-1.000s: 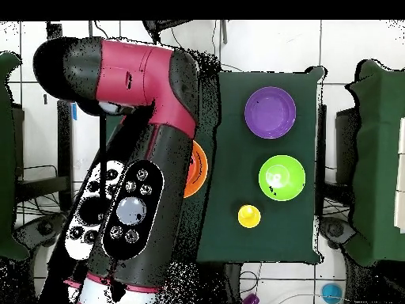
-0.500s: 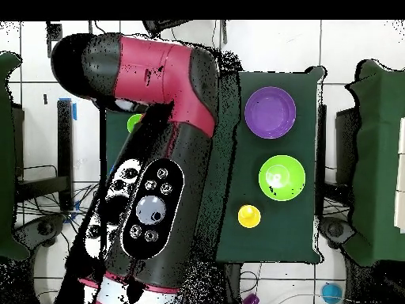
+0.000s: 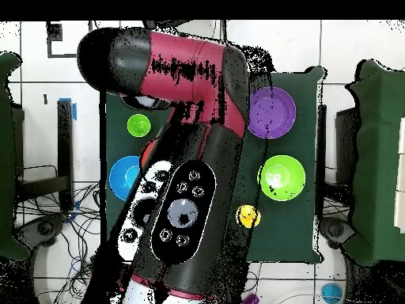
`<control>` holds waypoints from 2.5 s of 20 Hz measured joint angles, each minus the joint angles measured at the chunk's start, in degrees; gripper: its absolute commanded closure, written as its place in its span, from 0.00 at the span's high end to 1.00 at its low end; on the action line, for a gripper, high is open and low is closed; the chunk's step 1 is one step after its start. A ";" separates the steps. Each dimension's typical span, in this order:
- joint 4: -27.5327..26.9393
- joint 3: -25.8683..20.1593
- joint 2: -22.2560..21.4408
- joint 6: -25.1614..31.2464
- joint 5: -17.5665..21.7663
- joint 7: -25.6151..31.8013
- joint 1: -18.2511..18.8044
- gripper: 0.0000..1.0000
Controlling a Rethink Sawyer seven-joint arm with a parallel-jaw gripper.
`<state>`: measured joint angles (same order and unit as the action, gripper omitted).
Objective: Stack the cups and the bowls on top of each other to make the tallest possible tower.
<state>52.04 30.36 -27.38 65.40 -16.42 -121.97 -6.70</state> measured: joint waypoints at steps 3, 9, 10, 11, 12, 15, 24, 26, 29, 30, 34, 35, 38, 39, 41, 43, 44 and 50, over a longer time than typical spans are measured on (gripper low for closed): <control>0.36 -0.73 -0.19 -0.11 0.63 0.00 0.66 1.00; 1.07 -2.64 -0.18 -1.72 1.44 0.00 1.33 1.00; 1.15 -2.84 -0.18 -1.94 1.55 0.00 1.36 1.00; 1.27 -3.08 -0.18 -2.25 1.69 0.00 1.38 1.00; 1.46 -3.35 -0.18 -2.71 1.86 0.00 1.41 1.00; 2.25 -4.13 -0.18 -4.27 2.39 0.00 1.49 1.00; 5.85 -6.93 -0.18 -8.38 3.39 0.00 2.57 1.00; 6.64 -7.24 -0.21 -8.95 3.69 0.00 2.89 1.00; 7.45 -7.57 -0.26 -9.42 4.16 0.00 3.18 1.00; 8.08 -7.85 -0.36 -9.75 4.49 0.00 3.36 1.00; 9.81 -8.73 -0.82 -10.57 5.28 0.00 3.76 1.00; 10.59 -9.13 -1.16 -10.77 5.64 0.00 3.93 1.00; 11.64 -9.72 -1.69 -10.78 6.19 0.00 4.13 1.00; 12.07 -9.92 -1.93 -10.78 6.48 0.00 4.16 1.00; 12.58 -10.09 -2.31 -10.78 6.83 0.00 4.15 1.00; 13.30 -10.31 -3.03 -10.78 7.38 0.00 4.16 1.00; 13.34 -10.33 -3.11 -10.78 7.50 0.00 4.16 1.00; 13.33 -10.68 -3.94 -10.78 8.03 0.00 4.16 1.00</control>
<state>65.37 19.68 -31.31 54.62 -8.39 -121.97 -2.55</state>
